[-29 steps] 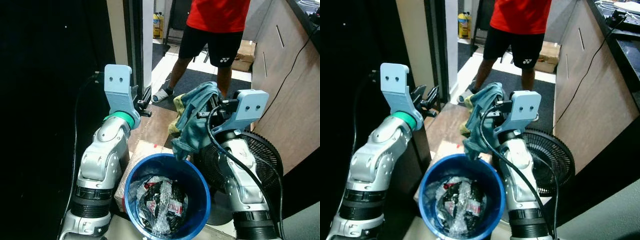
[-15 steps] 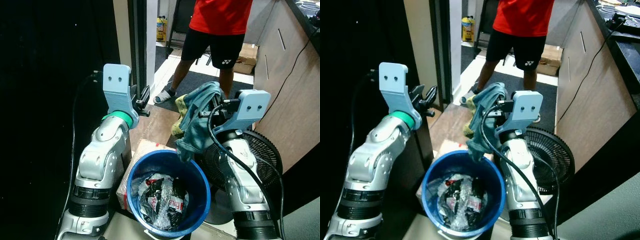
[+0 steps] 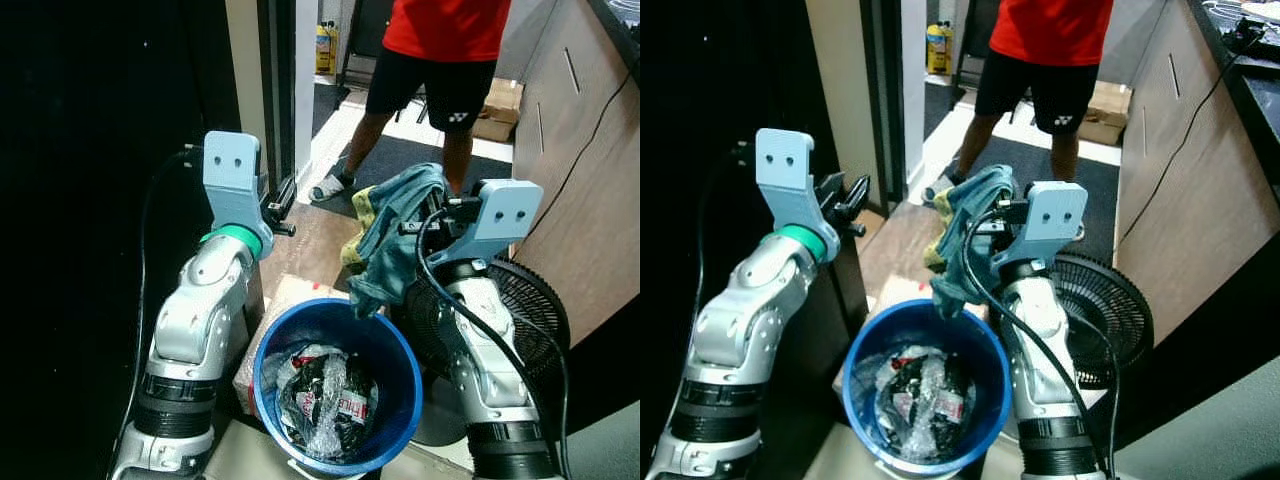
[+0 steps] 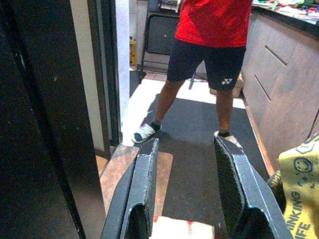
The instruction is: Clothes washing
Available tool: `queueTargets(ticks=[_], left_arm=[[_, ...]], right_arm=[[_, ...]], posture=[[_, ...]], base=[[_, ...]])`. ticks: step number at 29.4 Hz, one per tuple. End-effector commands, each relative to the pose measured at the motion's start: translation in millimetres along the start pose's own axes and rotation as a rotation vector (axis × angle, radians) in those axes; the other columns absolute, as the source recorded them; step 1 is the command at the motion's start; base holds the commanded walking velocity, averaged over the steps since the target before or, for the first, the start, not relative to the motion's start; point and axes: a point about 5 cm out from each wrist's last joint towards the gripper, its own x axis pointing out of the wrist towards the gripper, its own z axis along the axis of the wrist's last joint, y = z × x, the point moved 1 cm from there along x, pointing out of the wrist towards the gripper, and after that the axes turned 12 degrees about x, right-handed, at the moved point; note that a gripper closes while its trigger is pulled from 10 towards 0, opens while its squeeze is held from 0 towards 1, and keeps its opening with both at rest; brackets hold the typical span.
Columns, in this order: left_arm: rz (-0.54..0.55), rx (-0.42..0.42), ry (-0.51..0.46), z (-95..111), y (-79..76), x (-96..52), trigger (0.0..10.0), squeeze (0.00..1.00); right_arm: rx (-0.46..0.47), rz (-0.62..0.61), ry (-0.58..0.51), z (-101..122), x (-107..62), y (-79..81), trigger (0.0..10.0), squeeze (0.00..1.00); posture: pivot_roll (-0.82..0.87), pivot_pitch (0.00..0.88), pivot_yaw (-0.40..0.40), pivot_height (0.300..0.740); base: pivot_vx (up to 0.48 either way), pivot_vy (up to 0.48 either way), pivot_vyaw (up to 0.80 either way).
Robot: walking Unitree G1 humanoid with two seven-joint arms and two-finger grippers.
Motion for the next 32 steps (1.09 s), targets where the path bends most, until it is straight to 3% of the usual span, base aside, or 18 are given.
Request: queueTargets(ticks=[1, 22, 32], left_arm=[[0.005, 0.002, 0.011, -5.2, -0.3, -1.1, 10.0, 0.00], [-0.006, 0.000, 0.007, -5.2, -3.7, -0.1, 10.0, 0.00], [-0.024, -0.002, 0.001, -4.5, -6.8, -0.5, 10.0, 0.00]], right_arm=[[-0.002, 0.000, -0.001, 0.1, -0.8, 0.4, 10.0, 0.00], [-0.008, 0.002, 0.003, -1.7, 0.2, 1.0, 10.0, 0.00], [0.004, -0.005, 0.009, -3.3, 1.1, 0.0, 10.0, 0.00]], posture=[[0.10, 0.043, 0.016, 0.740], [0.11, 0.039, 0.017, 0.740], [0.11, 0.028, 0.017, 0.740]], base=[[0.000, 0.000, 0.00], [0.000, 0.000, 0.00], [-0.396, 0.000, -0.36]])
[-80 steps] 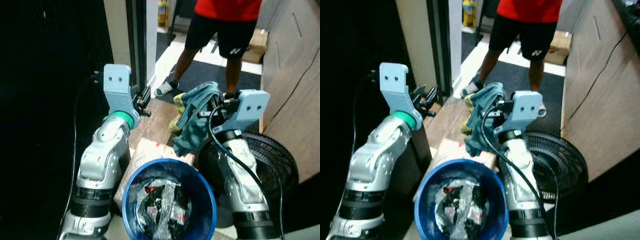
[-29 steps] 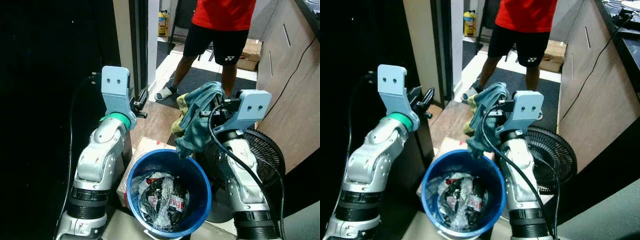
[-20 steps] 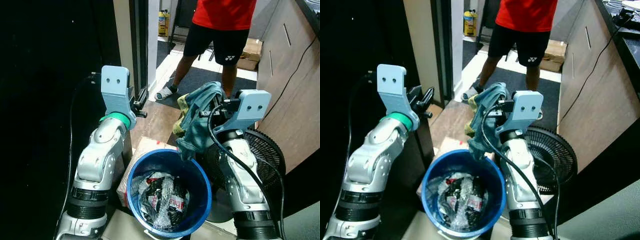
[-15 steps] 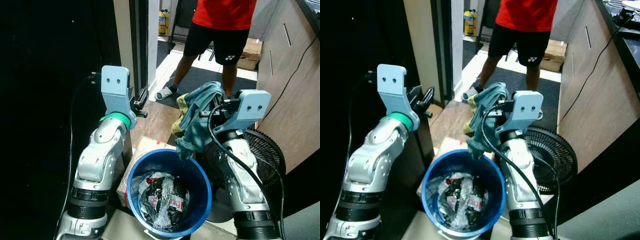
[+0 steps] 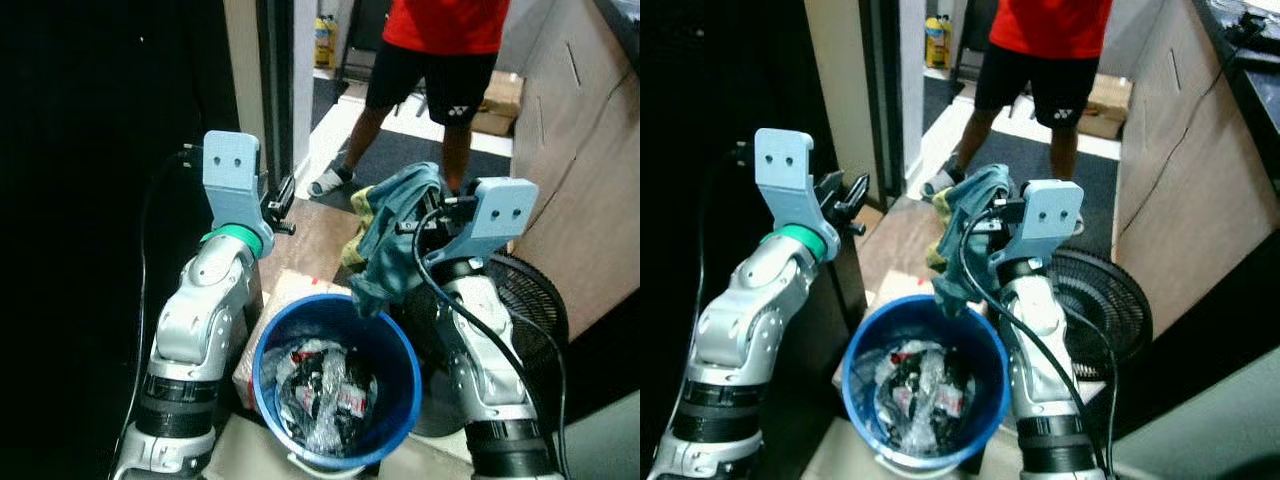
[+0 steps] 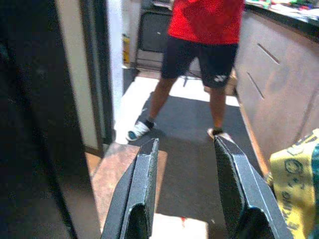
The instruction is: Clothes washing
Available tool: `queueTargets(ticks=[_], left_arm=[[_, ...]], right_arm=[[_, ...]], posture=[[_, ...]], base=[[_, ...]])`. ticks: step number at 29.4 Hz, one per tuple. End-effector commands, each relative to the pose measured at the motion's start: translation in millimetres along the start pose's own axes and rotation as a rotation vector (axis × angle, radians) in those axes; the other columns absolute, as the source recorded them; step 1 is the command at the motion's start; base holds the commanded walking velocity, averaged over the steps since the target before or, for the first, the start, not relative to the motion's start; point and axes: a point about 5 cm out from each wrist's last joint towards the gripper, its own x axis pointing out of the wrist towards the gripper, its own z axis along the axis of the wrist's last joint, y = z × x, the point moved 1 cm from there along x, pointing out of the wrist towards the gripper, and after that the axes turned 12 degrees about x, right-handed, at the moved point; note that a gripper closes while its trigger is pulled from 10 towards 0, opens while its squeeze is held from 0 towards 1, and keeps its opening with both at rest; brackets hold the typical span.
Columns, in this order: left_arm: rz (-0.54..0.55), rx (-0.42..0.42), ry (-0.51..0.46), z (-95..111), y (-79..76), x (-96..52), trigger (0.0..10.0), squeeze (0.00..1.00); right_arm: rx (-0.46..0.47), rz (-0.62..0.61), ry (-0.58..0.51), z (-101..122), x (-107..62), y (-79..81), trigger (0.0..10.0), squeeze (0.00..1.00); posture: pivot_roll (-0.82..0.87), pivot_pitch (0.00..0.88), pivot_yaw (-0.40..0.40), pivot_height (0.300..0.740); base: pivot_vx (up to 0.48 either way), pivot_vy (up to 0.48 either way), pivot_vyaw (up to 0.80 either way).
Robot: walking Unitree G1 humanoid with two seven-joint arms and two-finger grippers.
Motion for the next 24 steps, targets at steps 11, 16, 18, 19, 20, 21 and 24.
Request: queueTargets(ticks=[11, 16, 18, 19, 20, 21, 24], left_arm=[[-0.012, -0.001, 0.014, -5.8, -2.2, -0.3, 10.0, 0.00], [-0.014, 0.000, 0.013, -5.6, -2.5, -0.2, 10.0, 0.00], [-0.015, 0.000, 0.013, -5.7, -2.6, -0.2, 10.0, 0.00], [-0.016, 0.000, 0.013, -5.7, -2.9, -0.2, 10.0, 0.00], [-0.016, 0.000, 0.013, -5.7, -2.9, -0.2, 10.0, 0.00], [-0.017, 0.000, 0.014, -5.9, -3.0, -0.2, 10.0, 0.00], [-0.017, -0.001, 0.014, -6.2, -3.6, -0.2, 10.0, 0.00]], right_arm=[[0.009, -0.007, 0.004, -2.2, 0.0, -0.5, 10.0, 0.00], [0.014, -0.013, 0.007, -2.2, 0.3, -1.4, 10.0, 0.00], [0.014, -0.015, 0.007, -2.2, 0.4, -1.7, 10.0, 0.00], [0.012, -0.016, 0.007, -2.1, 0.5, -2.2, 10.0, 0.00], [0.012, -0.016, 0.007, -2.1, 0.5, -2.2, 10.0, 0.00], [0.010, -0.017, 0.007, -2.0, 0.5, -2.5, 10.0, 0.00], [0.003, -0.018, 0.007, -1.8, 0.6, -3.4, 10.0, 0.00]], posture=[[0.11, 0.024, 0.018, 0.740], [0.11, 0.026, 0.018, 0.740], [0.11, 0.026, 0.018, 0.740], [0.10, 0.030, 0.019, 0.740], [0.10, 0.030, 0.019, 0.740], [0.10, 0.030, 0.019, 0.740], [0.10, 0.032, 0.017, 0.740]], base=[[-0.262, 0.000, -0.07], [0.000, 0.000, -0.80], [0.000, 0.000, -0.80], [0.000, 0.000, -0.80], [0.000, 0.000, -0.80], [0.000, 0.000, -0.80], [0.000, 0.000, -0.80]])
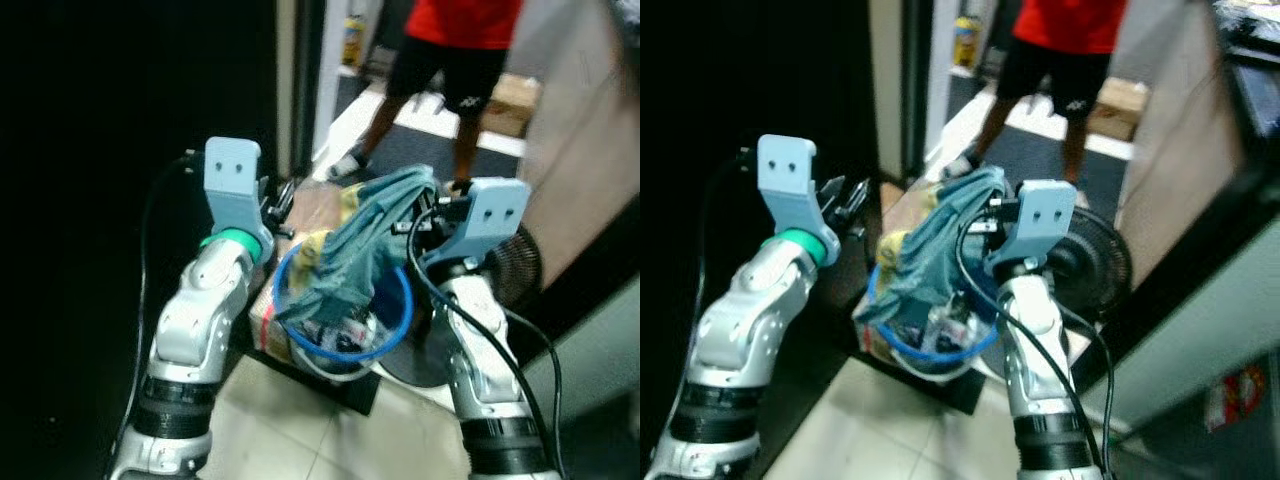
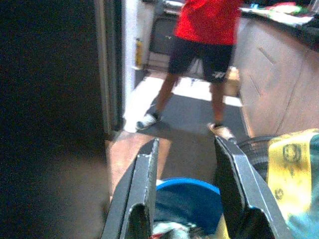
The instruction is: Clothes washing
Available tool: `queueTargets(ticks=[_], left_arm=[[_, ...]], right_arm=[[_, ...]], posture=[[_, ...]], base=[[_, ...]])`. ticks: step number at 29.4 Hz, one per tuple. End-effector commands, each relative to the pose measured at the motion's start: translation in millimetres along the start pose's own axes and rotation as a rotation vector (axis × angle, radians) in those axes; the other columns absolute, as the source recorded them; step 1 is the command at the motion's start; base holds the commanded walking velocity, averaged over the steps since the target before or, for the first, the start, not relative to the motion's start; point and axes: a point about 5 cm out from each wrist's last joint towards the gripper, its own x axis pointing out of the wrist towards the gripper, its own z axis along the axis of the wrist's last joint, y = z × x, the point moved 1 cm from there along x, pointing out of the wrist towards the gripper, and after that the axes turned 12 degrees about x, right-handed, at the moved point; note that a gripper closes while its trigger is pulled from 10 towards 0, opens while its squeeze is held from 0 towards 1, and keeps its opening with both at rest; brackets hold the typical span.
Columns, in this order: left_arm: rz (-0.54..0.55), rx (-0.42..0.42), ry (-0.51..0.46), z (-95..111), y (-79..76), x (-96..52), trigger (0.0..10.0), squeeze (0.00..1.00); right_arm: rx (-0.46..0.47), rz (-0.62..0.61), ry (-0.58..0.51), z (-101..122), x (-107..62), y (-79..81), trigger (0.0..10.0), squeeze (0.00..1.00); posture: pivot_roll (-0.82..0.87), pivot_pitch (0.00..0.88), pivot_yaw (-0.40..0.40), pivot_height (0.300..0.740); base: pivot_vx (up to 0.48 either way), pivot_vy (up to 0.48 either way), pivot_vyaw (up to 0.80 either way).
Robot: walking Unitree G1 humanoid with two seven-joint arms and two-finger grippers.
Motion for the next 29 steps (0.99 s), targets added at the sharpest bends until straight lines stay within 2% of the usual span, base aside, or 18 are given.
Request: queueTargets(ticks=[1, 20, 23, 26, 27, 28, 29], left_arm=[[-0.028, -0.002, 0.002, 0, -8.3, -0.3, 10.0, 0.00], [-0.027, -0.005, 0.003, -1, -8.2, -0.1, 10.0, 0.00], [-0.031, -0.006, -0.009, 2, -8.1, 0.8, 10.0, 0.00], [-0.031, 0.029, -0.045, 7, -6.6, 1.6, 10.0, 0.00], [-0.032, 0.045, -0.075, 13, -5.6, 2.0, 10.0, 0.00], [-0.032, 0.045, -0.075, 13, -5.6, 2.0, 10.0, 0.00], [-0.032, 0.054, -0.105, 19, -3.9, 2.3, 10.0, 0.00]], right_arm=[[-0.003, -0.021, -0.004, 1, -1.4, -5.6, 10.0, 0.00], [-0.001, -0.020, -0.007, 1, -1.4, -4.5, 10.0, 0.00], [0.019, -0.018, -0.032, 6, 0.0, -3.4, 10.0, 0.00], [0.055, -0.010, -0.071, 14, 1.8, -1.1, 10.0, 0.00], [0.083, 0.000, -0.107, 24, 4.5, 1.6, 10.0, 0.00], [0.083, 0.000, -0.107, 24, 4.5, 1.6, 10.0, 0.00], [0.106, 0.021, -0.154, 37, 8.5, 6.9, 10.0, 0.00]], posture=[[0.10, 0.032, 0.017, 0.740], [0.10, 0.036, 0.019, 0.740], [0.10, 0.036, 0.020, 0.740], [0.11, 0.037, 0.021, 0.740], [0.11, 0.037, 0.021, 0.740], [0.11, 0.037, 0.021, 0.740], [0.11, 0.036, 0.026, 0.740]], base=[[0.000, 0.000, -0.80], [0.000, 0.000, -0.80], [0.000, 0.000, -0.80], [0.000, 0.000, -0.80], [0.000, 0.000, -0.80], [0.000, 0.000, -0.80], [0.000, 0.000, -0.80]])
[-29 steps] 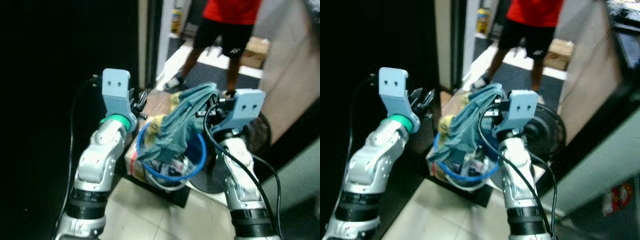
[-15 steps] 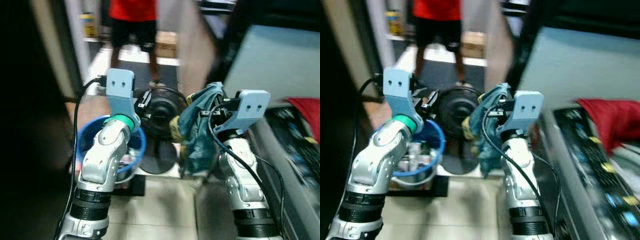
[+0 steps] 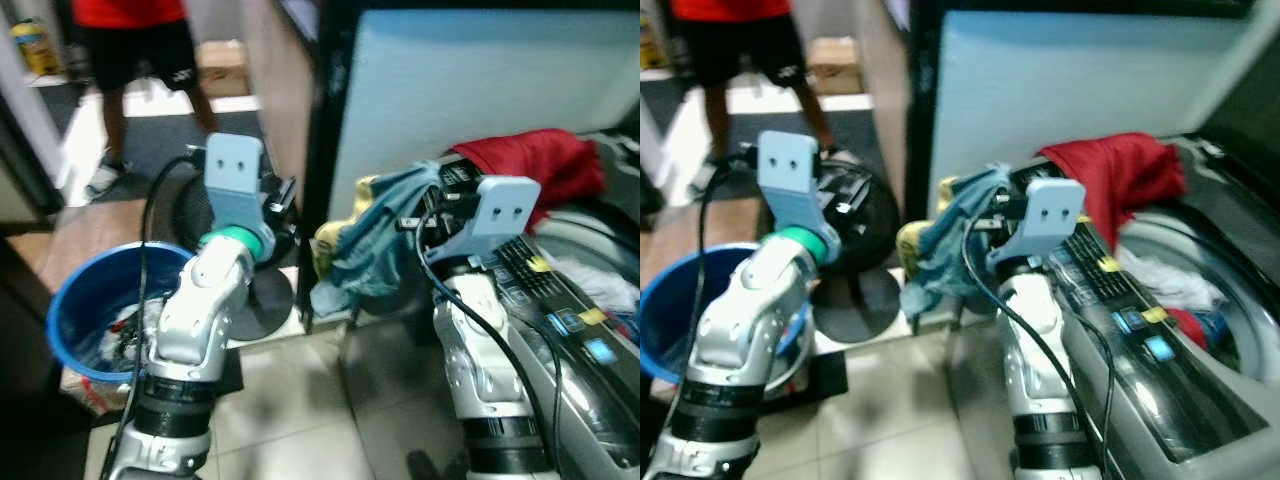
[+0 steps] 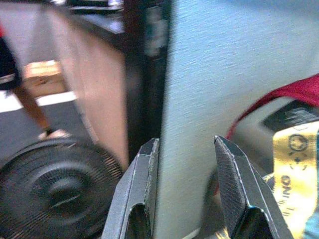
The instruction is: Clothes washing
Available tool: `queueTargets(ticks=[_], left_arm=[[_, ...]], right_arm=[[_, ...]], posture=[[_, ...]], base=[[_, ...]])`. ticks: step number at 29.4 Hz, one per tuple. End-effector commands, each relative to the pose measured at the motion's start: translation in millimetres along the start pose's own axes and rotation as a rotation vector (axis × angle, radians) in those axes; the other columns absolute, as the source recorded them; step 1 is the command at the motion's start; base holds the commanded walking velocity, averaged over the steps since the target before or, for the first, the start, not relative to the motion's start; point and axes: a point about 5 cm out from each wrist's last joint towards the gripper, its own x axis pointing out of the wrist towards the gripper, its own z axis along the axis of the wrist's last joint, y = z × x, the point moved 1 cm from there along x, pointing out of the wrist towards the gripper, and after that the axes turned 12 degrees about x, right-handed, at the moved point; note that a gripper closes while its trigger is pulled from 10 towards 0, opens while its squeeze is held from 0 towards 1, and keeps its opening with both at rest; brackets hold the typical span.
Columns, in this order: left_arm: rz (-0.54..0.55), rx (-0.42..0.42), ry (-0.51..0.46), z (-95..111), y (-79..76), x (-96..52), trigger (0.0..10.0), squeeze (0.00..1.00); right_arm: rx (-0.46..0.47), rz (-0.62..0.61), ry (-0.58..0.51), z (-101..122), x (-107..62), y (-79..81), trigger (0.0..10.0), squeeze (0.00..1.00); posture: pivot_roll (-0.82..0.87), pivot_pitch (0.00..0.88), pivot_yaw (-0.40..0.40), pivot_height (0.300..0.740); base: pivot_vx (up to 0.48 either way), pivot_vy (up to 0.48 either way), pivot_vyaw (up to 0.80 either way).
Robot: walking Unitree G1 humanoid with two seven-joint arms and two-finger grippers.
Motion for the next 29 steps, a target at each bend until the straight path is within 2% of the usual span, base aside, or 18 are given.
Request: queueTargets(ticks=[1, 2, 8, 15, 29], left_arm=[[-0.015, 0.026, -0.074, 14, 0.4, 1.7, 10.0, 0.00], [-0.020, 0.047, -0.121, 24, 2.0, 2.6, 10.0, 0.00], [-0.025, 0.056, -0.161, 35, 3.2, 4.1, 10.0, 0.00], [-0.011, 0.033, -0.181, 40, 5.0, 3.2, 10.0, 0.00], [-0.020, 0.031, -0.175, 37, -0.3, 2.5, 10.0, 0.00]], right_arm=[[0.048, 0.053, -0.123, 31, 11.2, 13.7, 10.0, 0.00], [0.068, 0.104, -0.198, 53, 19.6, 27.6, 10.0, 0.00], [0.091, 0.150, -0.276, 74, 28.5, 42.2, 10.0, 0.00], [0.099, 0.187, -0.259, 71, 29.1, 50.2, 10.0, 0.00], [0.087, 0.197, -0.203, 59, 24.9, 52.2, 10.0, 0.00]], posture=[[0.11, 0.035, 0.027, 0.740], [0.11, 0.035, 0.030, 0.740], [0.11, 0.033, 0.030, 0.740], [0.12, 0.030, 0.022, 0.740], [0.11, 0.022, 0.024, 0.740]], base=[[0.000, 0.000, -0.80], [0.000, 0.000, -0.80], [0.000, 0.000, -0.80], [0.000, 0.000, -0.80], [0.000, 0.000, -0.80]])
